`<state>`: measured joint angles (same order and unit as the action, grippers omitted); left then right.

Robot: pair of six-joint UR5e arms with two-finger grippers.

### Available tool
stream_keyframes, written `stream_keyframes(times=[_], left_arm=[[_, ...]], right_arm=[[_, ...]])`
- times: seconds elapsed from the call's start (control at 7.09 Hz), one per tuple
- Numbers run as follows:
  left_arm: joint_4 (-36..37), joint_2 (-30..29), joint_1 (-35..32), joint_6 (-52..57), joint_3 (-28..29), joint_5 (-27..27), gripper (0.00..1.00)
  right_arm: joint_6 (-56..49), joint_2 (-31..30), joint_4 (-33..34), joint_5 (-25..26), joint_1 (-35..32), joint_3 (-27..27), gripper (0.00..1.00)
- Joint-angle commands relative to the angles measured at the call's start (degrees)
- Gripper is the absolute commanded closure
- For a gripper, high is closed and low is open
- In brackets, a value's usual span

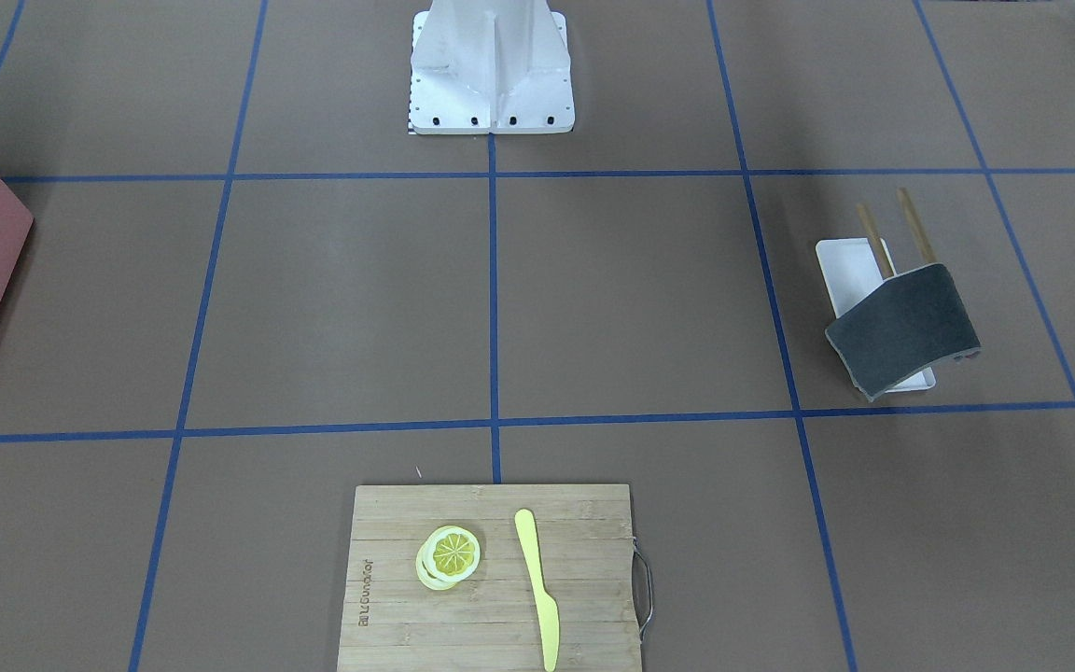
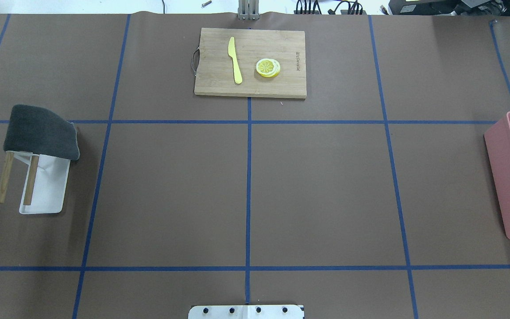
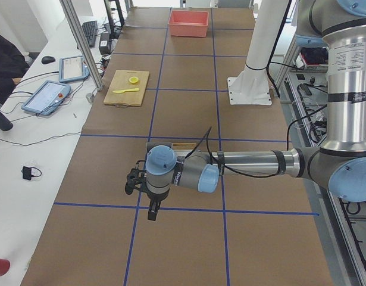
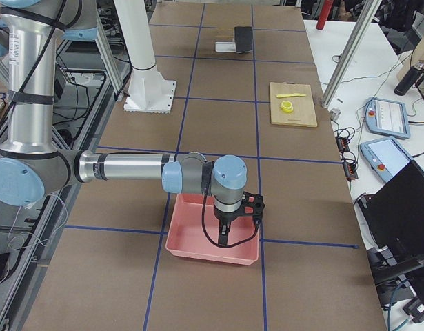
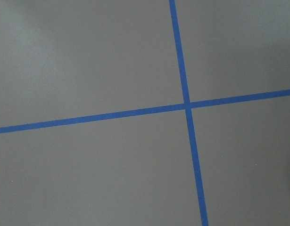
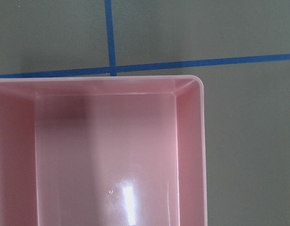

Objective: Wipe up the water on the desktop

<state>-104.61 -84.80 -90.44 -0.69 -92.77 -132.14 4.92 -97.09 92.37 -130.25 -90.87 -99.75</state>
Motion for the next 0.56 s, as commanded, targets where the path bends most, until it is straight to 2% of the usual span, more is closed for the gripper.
stream_keyframes(times=[0.0,0.42], left_arm=[[0.02,0.07,0.0,0.08,0.04,0.04,0.02],[0.02,0.16,0.0,0.08,0.13,0.04,0.02]], right_arm=[[0.0,-0.11,0.01,-0.09,0.0,-0.09,0.0],[0.0,-0.2,0.01,-0.09,0.0,-0.35,0.0]])
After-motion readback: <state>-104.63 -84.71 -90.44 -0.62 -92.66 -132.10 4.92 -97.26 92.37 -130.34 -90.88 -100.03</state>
